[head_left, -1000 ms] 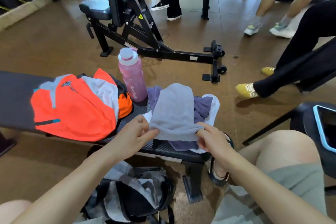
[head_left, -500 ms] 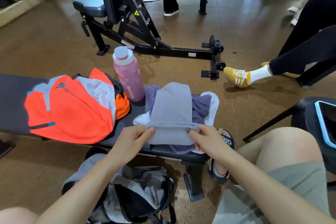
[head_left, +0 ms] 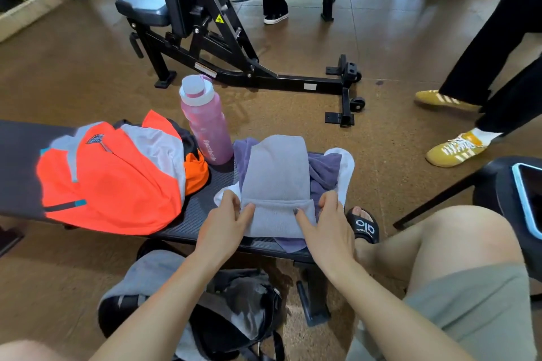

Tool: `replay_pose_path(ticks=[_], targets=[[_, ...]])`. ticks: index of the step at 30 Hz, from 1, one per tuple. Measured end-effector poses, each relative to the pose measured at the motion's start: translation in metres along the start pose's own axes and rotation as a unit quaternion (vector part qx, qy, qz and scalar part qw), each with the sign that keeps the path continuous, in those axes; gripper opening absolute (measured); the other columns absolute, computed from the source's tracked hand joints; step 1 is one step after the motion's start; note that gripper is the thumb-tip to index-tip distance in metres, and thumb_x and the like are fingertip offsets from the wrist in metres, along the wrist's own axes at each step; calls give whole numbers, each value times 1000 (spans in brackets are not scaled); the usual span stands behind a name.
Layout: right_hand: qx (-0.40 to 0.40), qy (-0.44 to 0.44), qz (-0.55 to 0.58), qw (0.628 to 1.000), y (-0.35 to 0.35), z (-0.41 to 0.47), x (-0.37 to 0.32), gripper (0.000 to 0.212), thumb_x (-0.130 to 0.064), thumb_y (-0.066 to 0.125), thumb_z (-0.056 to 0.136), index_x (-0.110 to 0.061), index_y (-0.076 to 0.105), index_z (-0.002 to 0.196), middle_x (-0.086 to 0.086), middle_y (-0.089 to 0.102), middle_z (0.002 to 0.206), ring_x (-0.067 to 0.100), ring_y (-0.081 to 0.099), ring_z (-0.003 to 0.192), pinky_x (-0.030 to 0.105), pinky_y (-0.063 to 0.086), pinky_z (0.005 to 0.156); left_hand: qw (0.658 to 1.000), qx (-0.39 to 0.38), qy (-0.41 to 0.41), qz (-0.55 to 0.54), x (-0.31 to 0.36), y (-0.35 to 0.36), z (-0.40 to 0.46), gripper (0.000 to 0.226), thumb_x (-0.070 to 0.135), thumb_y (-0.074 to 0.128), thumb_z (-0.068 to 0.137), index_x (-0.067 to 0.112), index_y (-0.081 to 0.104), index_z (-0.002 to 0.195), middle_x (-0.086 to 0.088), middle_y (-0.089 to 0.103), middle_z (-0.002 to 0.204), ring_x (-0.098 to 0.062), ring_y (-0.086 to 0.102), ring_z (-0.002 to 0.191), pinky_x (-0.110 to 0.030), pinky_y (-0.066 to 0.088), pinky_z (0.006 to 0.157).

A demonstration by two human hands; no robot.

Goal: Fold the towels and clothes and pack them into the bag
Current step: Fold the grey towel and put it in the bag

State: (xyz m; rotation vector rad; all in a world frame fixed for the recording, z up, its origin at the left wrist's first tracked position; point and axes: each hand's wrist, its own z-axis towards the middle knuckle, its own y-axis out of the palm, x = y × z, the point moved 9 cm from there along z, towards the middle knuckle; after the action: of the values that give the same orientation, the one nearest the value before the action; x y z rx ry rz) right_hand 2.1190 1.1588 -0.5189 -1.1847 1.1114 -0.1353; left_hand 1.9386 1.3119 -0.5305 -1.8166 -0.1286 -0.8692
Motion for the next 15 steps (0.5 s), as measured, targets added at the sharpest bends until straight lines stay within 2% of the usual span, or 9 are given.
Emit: replay_pose_path(ticks=[3,6,8,10,12,15], targets=[[74,-137,-70,985,-5,-1,-16,29,-31,68,93,-18,42,94,3,42,93,26,48,76,39,45,59,999,23,38,13,8,-1,-1,21,44,47,102,26,35,101,0,58,74,-26,59,71,-39,42,60],[105,-294,-140,940,-3,-6,-39,20,-17,72,89,-11,53,85,6,47,85,26,46,73,37,38,61,996,31,69,-53,16,-5,-3,19,31,52,101,29,34,105,0,53,81,-22,55,74,-37,38,60],[76,-367,-172,911,-2,-9,-48,15,-24,65,92,-12,59,88,5,52,88,27,50,81,37,41,70,993,30,102,-39,20,-4,-4,13,26,49,102,31,38,106,-3,48,99,-26,53,80,-38,42,65],[14,-401,-204,893,0,-12,-48,26,-38,58,90,-13,62,96,2,56,96,26,51,94,38,43,84,994,8,109,-29,21,1,-3,11,24,45,103,33,43,107,-3,41,107,-26,51,85,-38,44,71],[-43,-417,-240,876,3,-14,-44,40,-43,58,82,-11,62,105,5,57,105,28,50,103,40,41,96,993,-20,97,-64,21,7,0,15,20,44,103,35,48,103,-2,43,97,-23,47,81,-33,39,66],[-74,-407,-277,867,8,-13,-40,46,-39,59,76,-8,59,110,8,54,111,32,50,107,43,40,99,992,-55,30,-106,14,8,5,14,21,44,102,31,53,99,5,46,72,-18,42,67,-32,32,57]])
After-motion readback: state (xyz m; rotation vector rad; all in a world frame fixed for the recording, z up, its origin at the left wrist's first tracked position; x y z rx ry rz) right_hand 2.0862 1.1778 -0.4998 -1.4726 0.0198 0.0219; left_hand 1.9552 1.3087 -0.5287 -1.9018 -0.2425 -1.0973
